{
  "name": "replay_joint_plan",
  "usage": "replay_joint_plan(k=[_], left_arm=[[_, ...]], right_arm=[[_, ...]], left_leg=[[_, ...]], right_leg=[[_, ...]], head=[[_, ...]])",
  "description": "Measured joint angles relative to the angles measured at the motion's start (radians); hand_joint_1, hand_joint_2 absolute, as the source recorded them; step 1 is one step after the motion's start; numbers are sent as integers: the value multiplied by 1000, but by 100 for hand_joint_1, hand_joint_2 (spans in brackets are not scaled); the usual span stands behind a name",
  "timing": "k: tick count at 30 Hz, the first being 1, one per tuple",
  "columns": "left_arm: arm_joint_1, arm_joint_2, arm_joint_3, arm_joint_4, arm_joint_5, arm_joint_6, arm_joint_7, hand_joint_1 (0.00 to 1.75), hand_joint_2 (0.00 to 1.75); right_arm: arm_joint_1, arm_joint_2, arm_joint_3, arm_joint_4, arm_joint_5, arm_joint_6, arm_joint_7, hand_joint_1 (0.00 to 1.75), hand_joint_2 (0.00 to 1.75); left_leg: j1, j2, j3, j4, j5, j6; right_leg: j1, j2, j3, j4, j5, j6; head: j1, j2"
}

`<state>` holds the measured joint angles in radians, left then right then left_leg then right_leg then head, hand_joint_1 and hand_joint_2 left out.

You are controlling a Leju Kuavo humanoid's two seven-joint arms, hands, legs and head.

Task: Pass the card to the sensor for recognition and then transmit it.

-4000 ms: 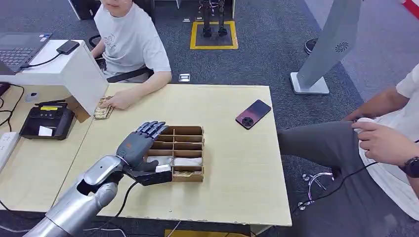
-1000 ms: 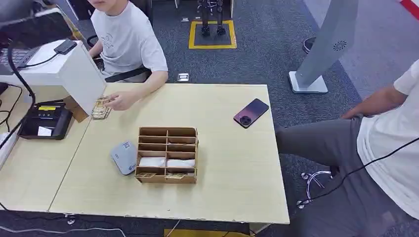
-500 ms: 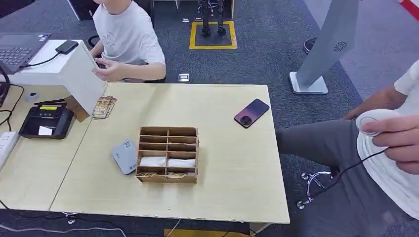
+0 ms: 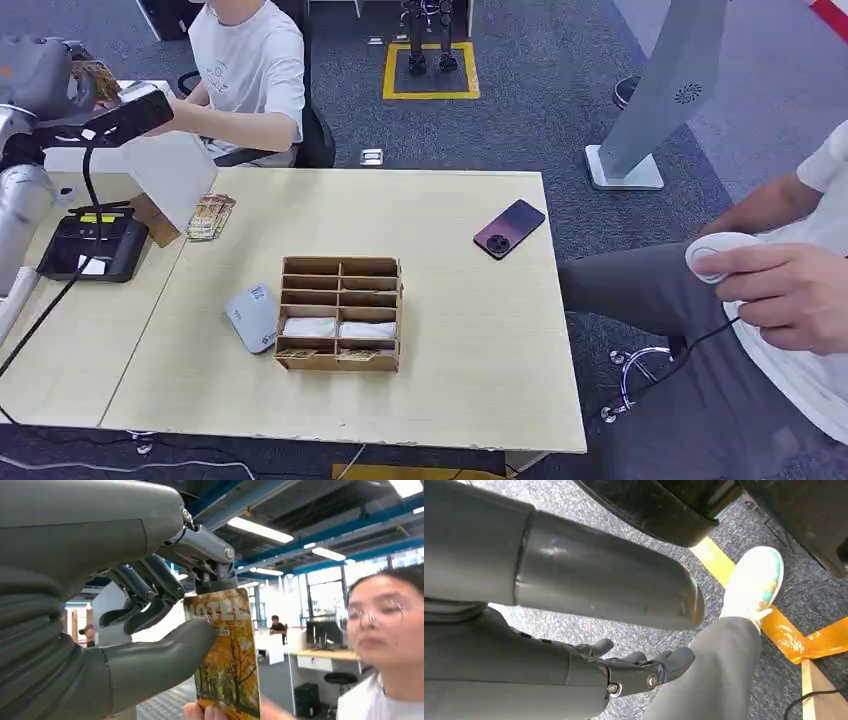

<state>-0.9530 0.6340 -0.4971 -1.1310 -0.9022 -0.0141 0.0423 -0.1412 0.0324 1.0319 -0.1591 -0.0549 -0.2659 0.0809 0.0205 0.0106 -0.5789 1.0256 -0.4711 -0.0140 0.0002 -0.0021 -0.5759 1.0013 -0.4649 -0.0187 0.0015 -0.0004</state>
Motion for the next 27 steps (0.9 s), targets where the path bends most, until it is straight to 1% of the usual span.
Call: replay_joint_plan(k=[8,14,15,16,23,27], left_arm=[[37,-34,0,43,-21,6,-4,175,175],[54,-46,5,59,-22,14,-11,175,175],[54,-47,6,62,-22,14,-11,110,175],[54,-50,7,65,-22,14,-11,0,175],[65,-53,20,72,-21,31,-15,0,175],[90,-42,31,72,-21,58,-23,0,175]], right_arm=[[0,0,0,0,1,-3,-2,0,0],[6,0,0,0,2,-3,-6,0,0],[6,0,0,0,2,-3,-6,0,0],[7,0,1,0,2,-3,-6,0,0],[9,0,1,0,0,-3,-5,0,0],[9,0,0,0,-4,-6,-3,0,0]], left_leg=[[0,0,0,0,0,0],[0,0,0,0,0,0],[0,0,0,0,0,0],[0,0,0,0,0,0],[0,0,0,0,0,0],[0,0,0,0,0,0]], right_leg=[[0,0,0,0,0,0],[0,0,0,0,0,0],[0,0,0,0,0,0],[0,0,0,0,0,0],[0,0,0,0,0,0],[0,0,0,0,0,0]], head=[[0,0],[0,0],[0,0],[0,0],[0,0],[0,0]])
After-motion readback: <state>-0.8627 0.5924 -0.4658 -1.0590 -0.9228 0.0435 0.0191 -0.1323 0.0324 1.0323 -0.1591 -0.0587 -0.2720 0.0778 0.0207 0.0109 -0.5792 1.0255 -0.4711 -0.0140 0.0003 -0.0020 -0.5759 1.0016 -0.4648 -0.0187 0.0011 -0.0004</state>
